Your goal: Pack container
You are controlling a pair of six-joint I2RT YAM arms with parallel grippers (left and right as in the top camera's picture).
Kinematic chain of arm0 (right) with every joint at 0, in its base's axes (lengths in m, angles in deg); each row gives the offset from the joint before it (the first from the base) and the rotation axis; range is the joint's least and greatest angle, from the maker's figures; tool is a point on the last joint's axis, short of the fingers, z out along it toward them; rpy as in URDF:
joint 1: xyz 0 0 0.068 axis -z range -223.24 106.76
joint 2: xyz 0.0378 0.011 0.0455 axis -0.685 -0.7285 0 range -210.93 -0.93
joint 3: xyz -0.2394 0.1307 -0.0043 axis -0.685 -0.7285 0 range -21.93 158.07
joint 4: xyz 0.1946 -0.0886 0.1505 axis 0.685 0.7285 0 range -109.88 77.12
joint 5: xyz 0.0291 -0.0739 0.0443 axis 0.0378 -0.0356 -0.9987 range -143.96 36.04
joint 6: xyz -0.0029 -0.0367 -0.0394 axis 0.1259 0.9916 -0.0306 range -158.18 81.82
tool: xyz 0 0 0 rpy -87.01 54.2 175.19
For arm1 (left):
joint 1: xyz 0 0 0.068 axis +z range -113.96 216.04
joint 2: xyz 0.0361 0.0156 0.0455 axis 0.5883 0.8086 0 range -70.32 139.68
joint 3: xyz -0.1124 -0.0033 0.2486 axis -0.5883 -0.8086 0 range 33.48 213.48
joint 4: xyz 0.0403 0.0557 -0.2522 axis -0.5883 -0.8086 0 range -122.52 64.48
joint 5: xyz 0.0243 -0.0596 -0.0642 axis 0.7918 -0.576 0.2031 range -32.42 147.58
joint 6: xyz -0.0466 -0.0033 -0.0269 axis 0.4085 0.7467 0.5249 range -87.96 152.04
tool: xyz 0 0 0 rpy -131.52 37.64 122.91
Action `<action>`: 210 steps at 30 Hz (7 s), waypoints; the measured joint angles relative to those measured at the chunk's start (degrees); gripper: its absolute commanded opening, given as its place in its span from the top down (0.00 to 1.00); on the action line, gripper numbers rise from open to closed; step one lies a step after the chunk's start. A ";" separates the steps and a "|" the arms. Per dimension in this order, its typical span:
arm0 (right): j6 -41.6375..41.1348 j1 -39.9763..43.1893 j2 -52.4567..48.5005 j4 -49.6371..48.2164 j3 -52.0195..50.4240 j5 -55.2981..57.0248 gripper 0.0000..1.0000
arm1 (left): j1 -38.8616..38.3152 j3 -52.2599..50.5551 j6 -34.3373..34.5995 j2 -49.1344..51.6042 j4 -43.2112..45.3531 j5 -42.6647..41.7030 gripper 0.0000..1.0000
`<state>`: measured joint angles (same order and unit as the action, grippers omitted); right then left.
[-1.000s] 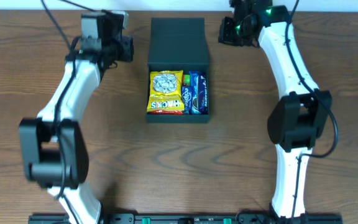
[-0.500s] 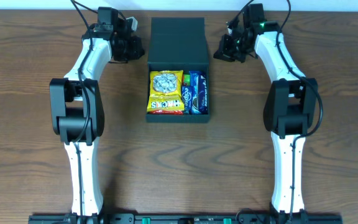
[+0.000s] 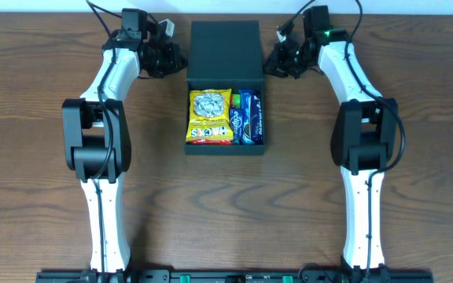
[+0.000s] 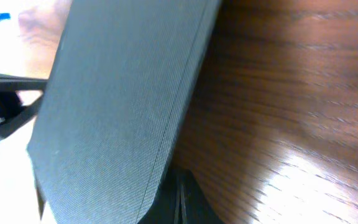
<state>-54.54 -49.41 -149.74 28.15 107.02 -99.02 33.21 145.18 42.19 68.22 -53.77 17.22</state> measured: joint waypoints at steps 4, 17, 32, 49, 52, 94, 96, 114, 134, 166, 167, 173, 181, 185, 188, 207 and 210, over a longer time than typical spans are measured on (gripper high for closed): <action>2.91 1.01 0.00 -0.55 0.00 -4.81 0.98 | 0.00 0.00 0.37 0.02 -0.02 -2.23 0.94; 14.34 2.05 5.73 3.93 0.00 -8.09 0.99 | 0.24 1.99 -6.73 -3.61 -5.16 -7.10 0.94; 29.86 1.99 20.33 20.70 0.74 1.31 0.99 | -0.24 3.08 -29.62 -22.71 -26.43 -6.03 0.94; 32.35 2.43 26.60 26.60 0.72 8.15 0.98 | -0.37 3.04 -35.01 -27.02 -53.42 -2.29 0.94; 33.81 2.43 32.44 31.52 0.72 8.52 0.98 | -0.39 1.64 -38.12 -35.30 -55.67 -2.34 0.94; -6.91 -2.73 106.66 8.26 -95.38 13.09 0.01 | -0.26 -68.13 -21.92 -93.88 -21.20 9.40 0.05; -7.87 -2.73 106.66 8.26 -95.38 15.04 0.01 | -0.26 -68.13 -21.92 -93.88 -21.22 9.81 0.05; -9.09 -2.73 106.66 8.26 -95.45 18.08 0.01 | -0.26 -78.77 -18.95 -116.04 -16.13 26.97 0.05; -9.11 -2.73 106.66 8.28 -95.56 18.12 0.01 | -0.26 -102.57 -5.92 -137.81 -4.52 39.15 0.05; 4.11 -8.24 124.39 -3.87 -96.70 32.00 0.01 | -0.26 -102.57 -5.40 -137.85 -4.50 39.10 0.05; 4.98 -8.52 125.55 -4.15 -97.26 32.83 0.01 | -0.26 -102.57 -5.40 -137.85 -4.50 39.12 0.05; 8.55 -10.12 137.22 -5.05 -107.03 38.56 0.01 | -0.26 -102.57 -5.40 -137.92 -4.52 39.12 0.05; 8.79 -10.62 146.55 -5.73 -116.17 39.32 0.01 | -0.26 -102.57 -5.40 -137.92 -4.48 39.12 0.05; 8.79 -10.62 147.93 -5.79 -117.44 39.04 0.01 | -0.26 -102.57 -5.40 -137.92 -4.50 39.12 0.05; 8.81 -10.62 147.99 -5.88 -118.09 38.71 0.01 | -0.26 -102.57 -5.38 -137.92 -4.50 39.12 0.05; 8.79 -10.62 148.08 -5.92 -119.12 38.60 0.01 | -0.26 -102.57 -5.25 -137.92 -4.50 39.10 0.05; 8.81 -10.62 148.08 -5.92 -119.12 38.60 0.01 | -0.26 -102.57 -5.22 -137.92 -4.48 39.10 0.05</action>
<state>-45.73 -60.04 -1.66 22.23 -12.10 -60.42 32.94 42.61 36.97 -69.70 -58.25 56.32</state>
